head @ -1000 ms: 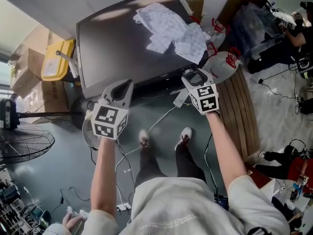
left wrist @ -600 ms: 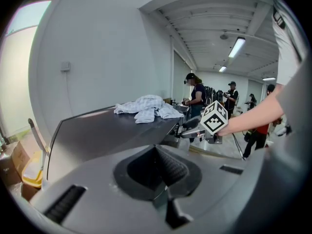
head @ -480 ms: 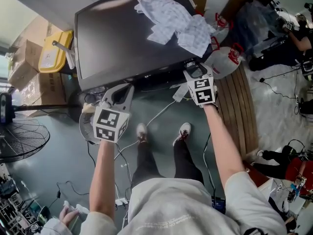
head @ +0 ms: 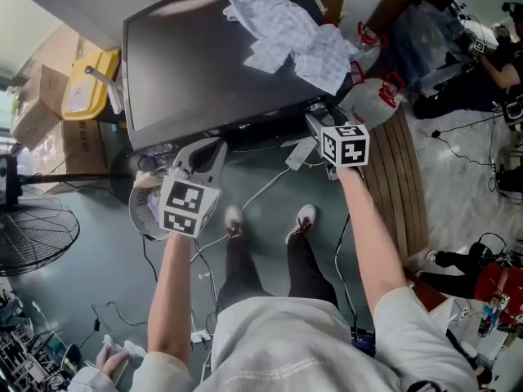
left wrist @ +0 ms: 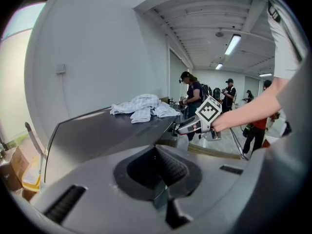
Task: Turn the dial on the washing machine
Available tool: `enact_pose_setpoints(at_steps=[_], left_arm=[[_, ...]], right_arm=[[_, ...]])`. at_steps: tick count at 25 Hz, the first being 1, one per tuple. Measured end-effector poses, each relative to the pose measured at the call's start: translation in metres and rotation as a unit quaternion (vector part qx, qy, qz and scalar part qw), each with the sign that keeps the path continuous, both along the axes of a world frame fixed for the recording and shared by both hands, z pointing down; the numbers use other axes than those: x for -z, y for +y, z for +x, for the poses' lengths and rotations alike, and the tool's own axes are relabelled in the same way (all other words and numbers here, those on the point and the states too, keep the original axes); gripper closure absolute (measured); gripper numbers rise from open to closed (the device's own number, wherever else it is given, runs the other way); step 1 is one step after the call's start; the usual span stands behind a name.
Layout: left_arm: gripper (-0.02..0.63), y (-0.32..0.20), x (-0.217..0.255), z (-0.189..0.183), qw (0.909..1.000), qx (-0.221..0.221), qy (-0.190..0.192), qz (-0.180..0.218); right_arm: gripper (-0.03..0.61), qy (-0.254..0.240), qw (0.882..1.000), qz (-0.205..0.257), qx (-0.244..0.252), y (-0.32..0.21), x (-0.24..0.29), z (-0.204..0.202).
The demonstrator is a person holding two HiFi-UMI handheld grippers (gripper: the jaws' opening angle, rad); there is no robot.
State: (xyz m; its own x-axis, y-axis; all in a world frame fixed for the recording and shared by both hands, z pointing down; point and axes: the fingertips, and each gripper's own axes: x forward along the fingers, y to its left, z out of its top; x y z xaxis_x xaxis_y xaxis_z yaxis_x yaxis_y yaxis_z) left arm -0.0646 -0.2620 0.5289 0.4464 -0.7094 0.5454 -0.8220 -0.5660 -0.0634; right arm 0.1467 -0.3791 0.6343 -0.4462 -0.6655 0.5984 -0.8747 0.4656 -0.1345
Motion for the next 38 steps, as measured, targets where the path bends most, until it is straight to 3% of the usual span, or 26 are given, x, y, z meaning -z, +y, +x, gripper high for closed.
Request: enact_pose_setpoints(at_steps=[5,12,23,30,38], left_arm=[[0.597,0.000,0.001,0.006,1.0000,-0.005,0.005,-0.001],[0.597,0.001,-0.002,0.010,0.9999,-0.008,0.010,-0.006],[0.597,-0.001,-0.003,0.014,0.9992,-0.002,0.038,-0.013],[0.597,-0.004,-0.003,0.013,0.9985,0.005,0.051,-0.017],[0.597,-0.007,-0.003,0.010,0.9963,0.022,0.079,-0.025]], right_arm=[[0.308,-0.078,0.996,-0.037,-0.021,-0.001,0.000,0.003],[0.308,-0.177,0.980,-0.081,-0.035,-0.002,-0.002,0.007],[0.308,-0.320,0.933,-0.154,-0.061,-0.001,0.000,0.007],[0.309,-0.361,0.912,-0.178,-0.073,-0.001,-0.002,0.008],[0.308,-0.432,0.869,-0.222,-0.090,-0.001,-0.010,0.014]])
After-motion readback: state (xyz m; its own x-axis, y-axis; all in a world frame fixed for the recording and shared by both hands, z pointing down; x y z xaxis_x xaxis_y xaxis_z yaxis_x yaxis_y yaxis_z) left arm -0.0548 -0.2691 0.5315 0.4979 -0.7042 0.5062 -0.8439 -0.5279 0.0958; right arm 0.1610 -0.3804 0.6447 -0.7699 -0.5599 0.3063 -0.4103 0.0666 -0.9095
